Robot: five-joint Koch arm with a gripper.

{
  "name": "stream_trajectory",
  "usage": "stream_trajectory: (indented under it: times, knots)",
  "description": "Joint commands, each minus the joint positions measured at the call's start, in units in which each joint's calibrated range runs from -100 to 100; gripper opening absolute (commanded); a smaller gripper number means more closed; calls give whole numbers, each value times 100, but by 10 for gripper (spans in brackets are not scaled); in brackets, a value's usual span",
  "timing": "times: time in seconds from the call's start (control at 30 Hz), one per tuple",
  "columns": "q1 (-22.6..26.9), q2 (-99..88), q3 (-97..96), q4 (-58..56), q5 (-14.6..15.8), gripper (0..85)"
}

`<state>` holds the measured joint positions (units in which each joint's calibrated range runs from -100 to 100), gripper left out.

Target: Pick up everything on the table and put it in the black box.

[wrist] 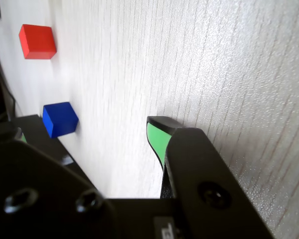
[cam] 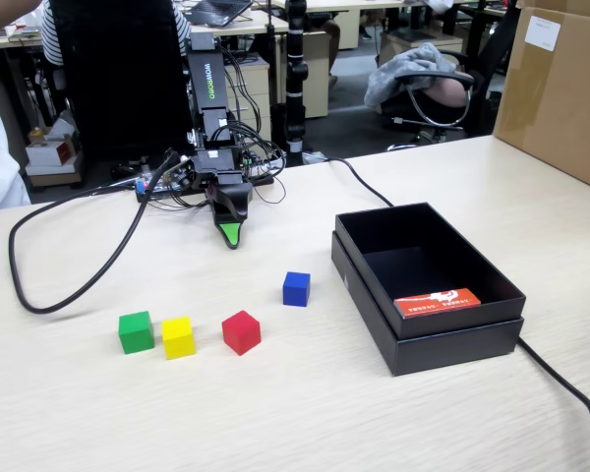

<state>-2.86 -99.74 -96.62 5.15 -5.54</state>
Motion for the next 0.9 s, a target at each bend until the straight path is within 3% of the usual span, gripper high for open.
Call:
stream_trajectory:
  times: [0.0, 0.63, 0.87]
  knots:
    - [-39, 9, -66, -312, 161, 476]
    - [-78, 9, -11, -364, 210, 477]
    - [-132, 9, 433, -1012, 244, 479]
